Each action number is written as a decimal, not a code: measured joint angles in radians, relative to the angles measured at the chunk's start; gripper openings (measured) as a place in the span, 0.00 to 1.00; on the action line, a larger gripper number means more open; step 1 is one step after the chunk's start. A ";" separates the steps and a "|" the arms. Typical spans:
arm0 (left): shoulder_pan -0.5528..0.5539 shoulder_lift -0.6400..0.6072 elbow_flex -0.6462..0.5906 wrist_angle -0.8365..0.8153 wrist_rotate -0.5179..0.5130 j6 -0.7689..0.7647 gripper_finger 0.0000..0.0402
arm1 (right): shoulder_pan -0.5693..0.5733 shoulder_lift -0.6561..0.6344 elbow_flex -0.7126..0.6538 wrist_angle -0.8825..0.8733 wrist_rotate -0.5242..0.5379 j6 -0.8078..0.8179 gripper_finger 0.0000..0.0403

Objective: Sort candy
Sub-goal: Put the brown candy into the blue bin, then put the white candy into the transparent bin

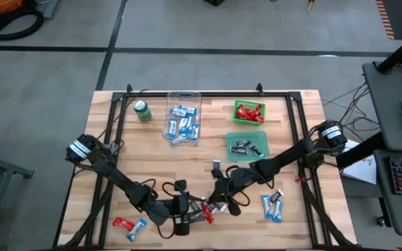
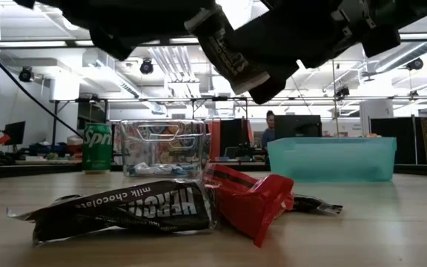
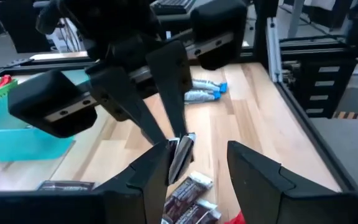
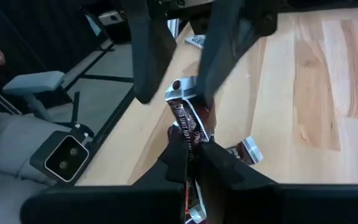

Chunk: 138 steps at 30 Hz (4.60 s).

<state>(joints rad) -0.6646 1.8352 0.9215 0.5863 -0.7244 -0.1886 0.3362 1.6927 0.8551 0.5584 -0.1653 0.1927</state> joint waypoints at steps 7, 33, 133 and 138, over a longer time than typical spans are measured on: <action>0.002 0.023 0.000 0.058 -0.054 0.025 0.19 | 0.002 0.000 0.001 0.004 -0.001 0.025 0.03; -0.002 -0.024 0.000 -0.002 -0.207 -0.398 0.00 | 0.004 -0.060 0.006 -0.090 0.142 0.015 0.48; -0.186 -0.013 0.287 -1.508 0.847 -1.522 0.28 | -0.218 -0.429 0.142 -1.255 -0.147 0.205 0.49; -0.204 0.075 0.361 -1.541 0.863 -1.519 0.28 | -0.218 -0.428 0.142 -1.254 -0.147 0.205 0.49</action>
<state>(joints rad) -0.8691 1.9106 1.2825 -0.9543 0.1387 -1.7073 0.1181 1.2648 0.9970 -0.6954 -0.3124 0.3977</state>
